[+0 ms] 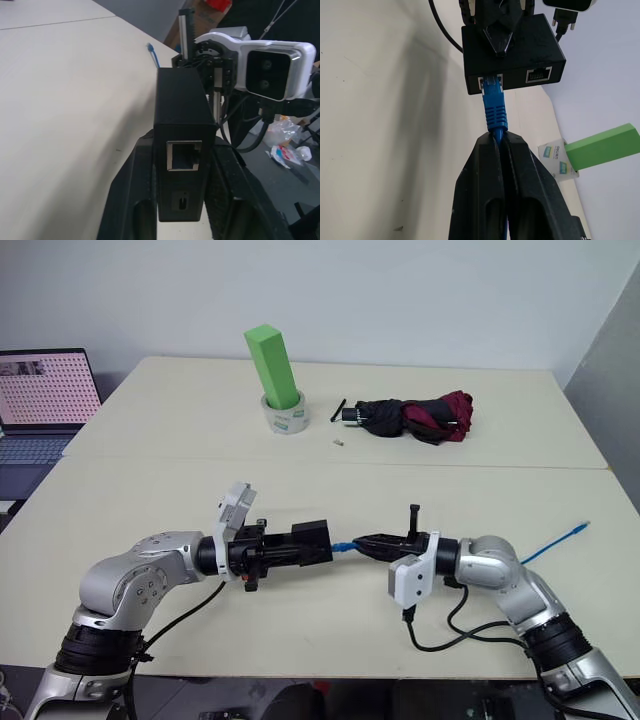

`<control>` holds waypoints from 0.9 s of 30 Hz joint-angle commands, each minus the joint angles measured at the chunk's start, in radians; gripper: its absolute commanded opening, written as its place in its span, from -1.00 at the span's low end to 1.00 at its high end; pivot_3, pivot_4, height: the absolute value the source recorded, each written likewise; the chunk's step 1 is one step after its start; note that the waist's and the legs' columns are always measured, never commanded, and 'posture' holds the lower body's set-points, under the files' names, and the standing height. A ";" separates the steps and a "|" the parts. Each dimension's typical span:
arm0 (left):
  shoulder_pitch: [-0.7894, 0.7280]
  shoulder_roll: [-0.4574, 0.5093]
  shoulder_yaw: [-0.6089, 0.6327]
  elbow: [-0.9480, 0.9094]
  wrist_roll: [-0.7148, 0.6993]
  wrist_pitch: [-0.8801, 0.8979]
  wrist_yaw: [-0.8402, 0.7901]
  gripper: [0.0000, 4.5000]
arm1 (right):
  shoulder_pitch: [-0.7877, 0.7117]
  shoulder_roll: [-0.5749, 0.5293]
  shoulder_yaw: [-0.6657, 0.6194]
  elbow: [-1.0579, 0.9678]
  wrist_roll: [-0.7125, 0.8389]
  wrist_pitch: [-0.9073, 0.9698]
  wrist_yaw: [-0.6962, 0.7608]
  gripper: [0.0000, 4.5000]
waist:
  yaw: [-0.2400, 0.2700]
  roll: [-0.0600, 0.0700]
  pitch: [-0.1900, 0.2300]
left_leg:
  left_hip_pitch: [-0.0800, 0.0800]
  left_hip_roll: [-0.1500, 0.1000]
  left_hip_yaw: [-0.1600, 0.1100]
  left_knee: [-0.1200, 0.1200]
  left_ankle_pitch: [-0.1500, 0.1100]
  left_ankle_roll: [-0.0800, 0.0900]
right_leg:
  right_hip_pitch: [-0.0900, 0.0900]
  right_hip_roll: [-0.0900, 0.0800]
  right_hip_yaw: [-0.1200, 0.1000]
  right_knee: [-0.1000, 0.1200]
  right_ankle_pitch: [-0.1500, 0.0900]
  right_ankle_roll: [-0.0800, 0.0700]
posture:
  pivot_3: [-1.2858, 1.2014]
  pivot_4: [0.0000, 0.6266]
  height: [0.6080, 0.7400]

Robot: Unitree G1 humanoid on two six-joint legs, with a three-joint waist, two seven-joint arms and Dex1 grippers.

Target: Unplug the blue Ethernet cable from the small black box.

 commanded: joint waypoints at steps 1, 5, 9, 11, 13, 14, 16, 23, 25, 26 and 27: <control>-0.013 0.008 0.001 -0.004 0.006 -0.019 -0.012 -0.65 | -0.034 -0.008 0.006 -0.010 -0.041 -0.067 0.002 -1.00 | 0.000 0.000 0.000 | 0.000 0.000 0.000 0.000 0.000 0.000 | 0.000 0.000 0.000 0.000 0.000 0.000 | 0.03 -0.52 1.00; -0.014 0.012 0.002 -0.002 0.013 -0.024 -0.022 -0.65 | -0.035 -0.029 0.012 -0.012 -0.018 -0.066 0.040 -0.73 | 0.000 0.000 0.000 | 0.000 0.000 0.000 0.000 0.000 0.000 | 0.000 0.000 0.000 0.000 0.000 0.000 | 0.03 -0.52 1.00; -0.021 0.020 0.002 0.004 0.018 -0.030 -0.036 -0.65 | -0.020 -0.080 0.007 -0.084 0.084 0.064 0.144 -0.25 | 0.000 0.000 0.000 | 0.000 0.000 0.000 0.000 0.000 0.000 | 0.000 0.000 0.000 0.000 0.000 0.000 | 0.03 -0.52 1.00; -0.025 0.028 -0.004 0.007 0.027 -0.041 -0.049 -0.65 | 0.001 -0.112 -0.001 -0.160 0.174 0.195 0.208 -0.03 | 0.001 0.000 0.000 | 0.000 0.000 0.000 0.000 0.000 0.000 | 0.000 0.000 0.000 0.000 0.000 0.000 | 0.03 -0.52 1.00; -0.030 0.035 -0.011 0.013 0.039 -0.054 -0.063 -0.65 | 0.027 -0.147 -0.017 -0.264 0.279 0.360 0.256 0.21 | 0.002 0.000 0.000 | 0.000 0.000 0.000 0.000 0.000 0.000 | 0.000 0.000 0.000 0.000 0.000 0.000 | 0.03 -0.52 1.00; -0.033 0.042 -0.018 0.015 0.050 -0.067 -0.073 -0.65 | 0.041 -0.160 -0.032 -0.325 0.349 0.473 0.264 0.25 | 0.002 0.000 0.000 | 0.000 0.000 0.000 0.000 0.000 0.000 | 0.000 0.000 0.000 0.000 0.000 0.000 | 0.03 -0.52 1.00; -0.038 0.051 -0.027 0.022 0.066 -0.086 -0.091 -0.65 | 0.054 -0.179 -0.054 -0.423 0.462 0.663 0.271 0.25 | 0.002 0.000 0.000 | 0.000 0.000 -0.001 0.000 0.000 0.000 | 0.000 0.000 -0.001 0.000 0.000 0.000 | 0.03 -0.52 1.00; -0.068 0.069 -0.042 0.012 0.067 -0.105 -0.152 -0.65 | -0.029 -0.048 -0.115 -0.515 0.807 1.223 0.114 0.25 | 0.002 0.000 0.000 | 0.000 0.000 -0.002 0.000 0.000 0.000 | 0.001 0.000 -0.001 0.000 0.000 0.000 | 0.03 -0.52 1.00; -0.074 0.072 -0.043 0.004 0.064 -0.104 -0.163 -0.65 | -0.044 -0.017 -0.122 -0.509 0.856 1.310 0.095 0.25 | 0.002 0.000 0.000 | -0.001 0.000 -0.002 0.000 0.000 0.000 | 0.000 0.000 -0.001 0.000 0.000 0.000 | 0.03 -0.52 1.00; -0.078 0.071 -0.043 0.003 0.062 -0.103 -0.164 -0.65 | -0.050 -0.004 -0.128 -0.505 0.883 1.352 0.086 0.25 | 0.002 0.000 0.000 | -0.001 0.000 -0.002 0.000 0.000 0.000 | 0.000 0.000 -0.001 -0.001 0.000 0.000 | 0.03 -0.52 1.00; -0.080 0.071 -0.043 0.001 0.061 -0.102 -0.165 -0.65 | -0.055 0.002 -0.129 -0.503 0.893 1.375 0.086 0.25 | 0.002 0.000 0.000 | -0.001 0.000 -0.002 0.000 0.000 0.000 | 0.000 0.000 -0.001 -0.001 0.000 0.000 | 0.03 -0.52 1.00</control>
